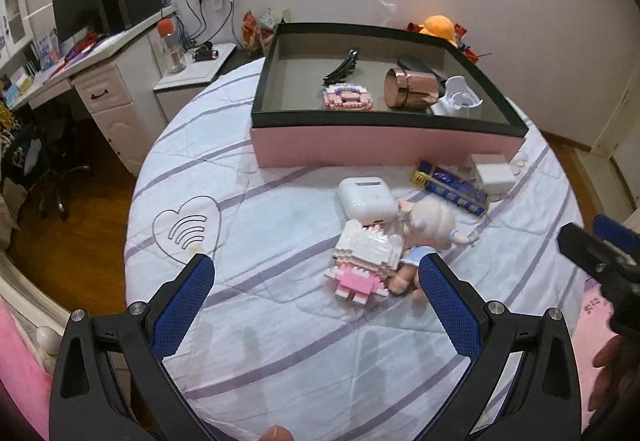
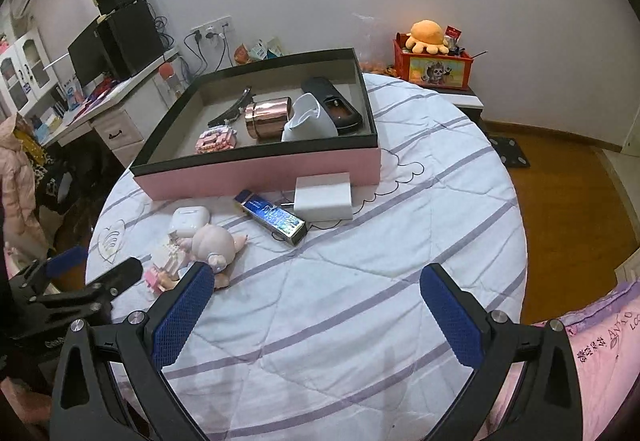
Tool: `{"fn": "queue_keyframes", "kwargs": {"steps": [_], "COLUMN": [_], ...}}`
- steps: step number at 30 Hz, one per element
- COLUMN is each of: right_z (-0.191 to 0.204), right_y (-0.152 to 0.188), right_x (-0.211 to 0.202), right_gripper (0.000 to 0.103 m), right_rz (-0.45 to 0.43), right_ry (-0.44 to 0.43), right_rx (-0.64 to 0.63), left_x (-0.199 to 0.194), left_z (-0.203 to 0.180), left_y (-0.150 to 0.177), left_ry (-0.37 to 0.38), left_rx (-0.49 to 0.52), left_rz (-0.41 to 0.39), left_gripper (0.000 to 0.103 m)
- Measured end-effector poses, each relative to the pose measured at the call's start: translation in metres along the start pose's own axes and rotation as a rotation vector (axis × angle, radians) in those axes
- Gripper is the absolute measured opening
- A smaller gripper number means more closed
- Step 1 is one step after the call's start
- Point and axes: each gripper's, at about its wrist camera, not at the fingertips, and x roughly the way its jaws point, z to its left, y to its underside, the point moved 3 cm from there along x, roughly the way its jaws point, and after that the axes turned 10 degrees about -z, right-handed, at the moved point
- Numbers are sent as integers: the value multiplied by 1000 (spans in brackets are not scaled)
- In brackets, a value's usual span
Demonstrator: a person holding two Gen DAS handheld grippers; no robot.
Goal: Organize rigid objects
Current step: 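Withdraw the right gripper from the box, then reach the left gripper to the pink-white block figure and grasp it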
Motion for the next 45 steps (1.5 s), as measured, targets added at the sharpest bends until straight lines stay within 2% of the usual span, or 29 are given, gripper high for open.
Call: {"fn": "queue_keyframes", "kwargs": {"steps": [4, 11, 22, 24, 26, 29, 30, 31, 32, 33, 40, 45], "right_z": [2, 4, 4, 3, 2, 2, 2, 2, 2, 2, 4, 5], "right_y": [0, 2, 3, 2, 2, 1, 1, 1, 1, 1, -1, -6], "right_x": [-3, 4, 17, 19, 21, 23, 24, 24, 24, 24, 24, 25], "right_gripper": [103, 103, 103, 103, 103, 103, 103, 103, 103, 103, 103, 103], "right_rz": [-6, 8, 37, 39, 42, 44, 45, 46, 47, 48, 40, 35], "right_ry": [0, 4, 11, 11, 12, 12, 12, 12, 12, 12, 2, -6], "right_rx": [-4, -7, -9, -10, -9, -9, -9, -9, -8, -8, -15, -18], "left_x": [11, 40, 64, 75, 78, 77, 75, 72, 70, 67, 53, 40], "left_z": [6, 0, -2, 1, -3, -6, -5, -6, -6, -5, 2, 7], "left_y": [4, 20, 8, 7, 7, 6, 5, 5, 4, 3, 4, -12], "left_ry": [-15, 27, 69, 53, 35, 40, 42, 37, 33, 29, 23, 15], "left_rx": [11, 42, 33, 41, 66, 60, 58, 58, 61, 63, 41, 32], "left_rz": [29, 114, 96, 124, 112, 99, 95, 86, 80, 75, 87, 56], "left_gripper": [103, 103, 102, 101, 101, 92, 84, 70, 60, 44, 44, 44]}}
